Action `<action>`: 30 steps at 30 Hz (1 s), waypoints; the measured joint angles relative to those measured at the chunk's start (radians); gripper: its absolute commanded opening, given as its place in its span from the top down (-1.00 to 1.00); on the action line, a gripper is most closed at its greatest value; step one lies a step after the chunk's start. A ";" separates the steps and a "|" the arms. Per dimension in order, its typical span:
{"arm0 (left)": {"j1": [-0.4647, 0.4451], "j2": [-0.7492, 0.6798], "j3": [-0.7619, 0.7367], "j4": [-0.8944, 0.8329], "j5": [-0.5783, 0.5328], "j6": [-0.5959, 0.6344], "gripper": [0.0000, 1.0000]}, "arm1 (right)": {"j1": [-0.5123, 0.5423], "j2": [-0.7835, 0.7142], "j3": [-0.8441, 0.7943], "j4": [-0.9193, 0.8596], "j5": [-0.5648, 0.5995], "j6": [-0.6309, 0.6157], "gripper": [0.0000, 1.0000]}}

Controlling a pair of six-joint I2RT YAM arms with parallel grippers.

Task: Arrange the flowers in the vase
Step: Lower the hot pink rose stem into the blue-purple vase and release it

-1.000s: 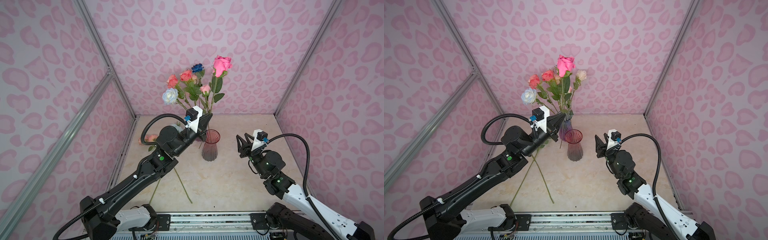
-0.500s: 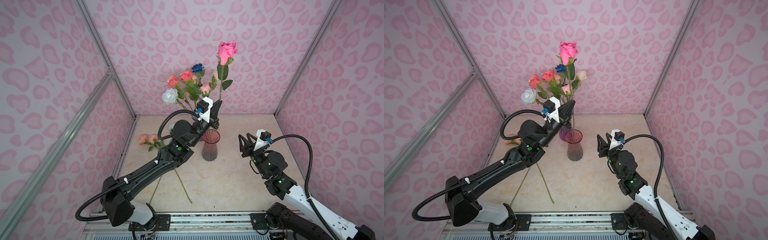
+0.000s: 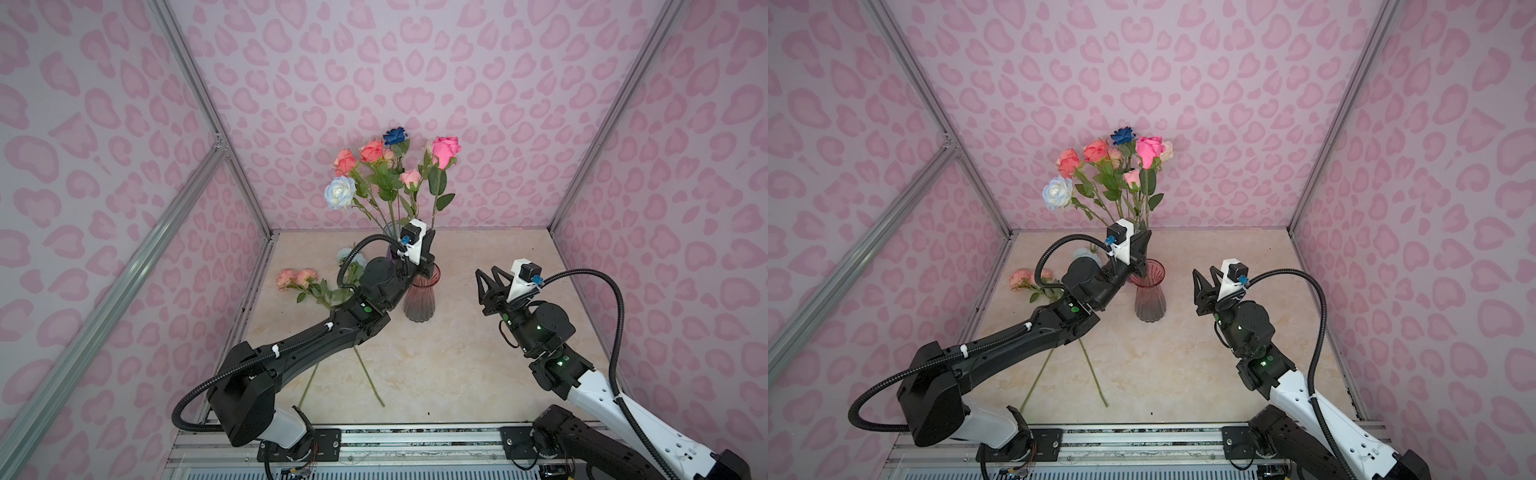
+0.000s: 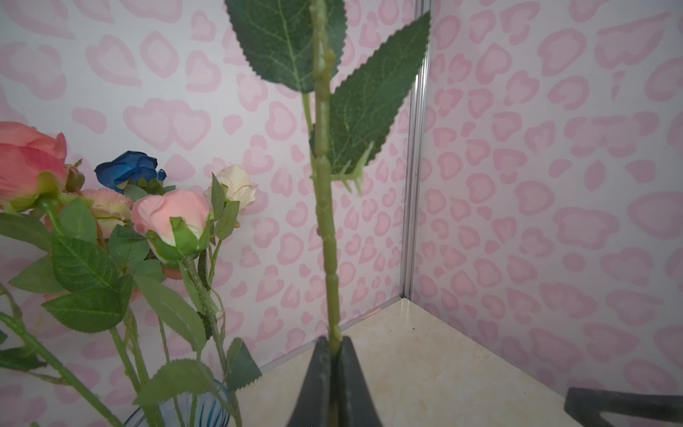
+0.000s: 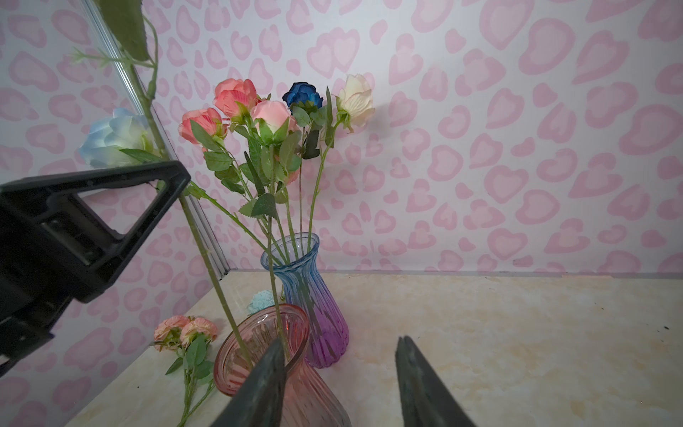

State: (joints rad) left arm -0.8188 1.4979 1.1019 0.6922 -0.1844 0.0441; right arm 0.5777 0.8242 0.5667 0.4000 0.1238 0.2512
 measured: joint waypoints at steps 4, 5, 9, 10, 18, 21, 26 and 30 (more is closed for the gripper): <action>0.001 0.012 -0.027 -0.011 -0.018 -0.019 0.92 | 0.000 0.000 0.000 -0.002 -0.002 0.003 0.01; 0.000 0.013 -0.035 -0.014 -0.019 -0.023 0.91 | 0.000 0.000 0.000 -0.002 -0.002 0.004 0.01; 0.000 0.015 -0.068 -0.024 -0.032 -0.043 0.80 | 0.000 0.000 0.000 -0.002 -0.012 0.011 0.01; 0.000 0.015 -0.078 -0.030 -0.034 -0.044 0.76 | 0.000 0.000 0.000 -0.002 -0.012 0.011 0.01; 0.000 0.013 -0.077 -0.122 -0.050 -0.060 0.55 | 0.000 0.004 0.004 -0.002 -0.019 0.018 0.01; 0.000 0.000 -0.079 -0.149 -0.051 -0.062 0.48 | 0.000 0.002 0.005 -0.003 -0.020 0.019 0.01; 0.000 -0.054 -0.104 -0.184 -0.062 -0.074 0.43 | 0.000 -0.004 0.010 -0.005 -0.020 0.023 0.01; 0.000 -0.124 -0.141 -0.217 -0.067 -0.086 0.43 | 0.000 -0.004 0.011 -0.005 -0.023 0.026 0.01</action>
State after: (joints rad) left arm -0.8192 1.3735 0.9611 0.4747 -0.2512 -0.0418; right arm 0.5777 0.8200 0.5774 0.3950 0.1005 0.2771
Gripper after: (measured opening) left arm 0.286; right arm 0.497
